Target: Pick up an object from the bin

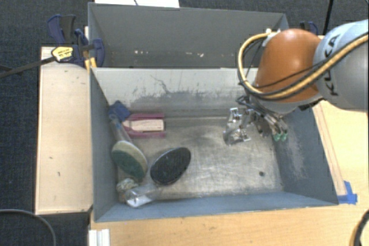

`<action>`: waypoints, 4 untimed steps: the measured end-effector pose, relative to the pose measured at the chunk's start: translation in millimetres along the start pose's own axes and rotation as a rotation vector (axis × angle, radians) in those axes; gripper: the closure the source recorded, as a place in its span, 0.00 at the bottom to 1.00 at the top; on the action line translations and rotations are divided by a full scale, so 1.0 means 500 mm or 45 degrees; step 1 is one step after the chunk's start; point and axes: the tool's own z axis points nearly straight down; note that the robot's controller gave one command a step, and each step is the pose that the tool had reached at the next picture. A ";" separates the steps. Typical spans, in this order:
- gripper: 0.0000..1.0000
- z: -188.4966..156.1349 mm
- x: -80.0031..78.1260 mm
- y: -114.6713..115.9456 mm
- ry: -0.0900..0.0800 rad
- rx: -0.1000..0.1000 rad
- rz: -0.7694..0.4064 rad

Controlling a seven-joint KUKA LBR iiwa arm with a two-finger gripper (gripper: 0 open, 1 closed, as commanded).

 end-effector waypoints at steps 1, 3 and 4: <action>0.00 -0.002 -0.002 0.001 -0.003 0.000 -0.002; 0.00 0.140 0.006 0.238 -0.010 -0.005 -0.249; 1.00 0.141 0.007 0.230 -0.007 -0.001 -0.242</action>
Offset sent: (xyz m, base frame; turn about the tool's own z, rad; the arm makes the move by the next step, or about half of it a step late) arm 0.0000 0.0000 0.0000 0.0000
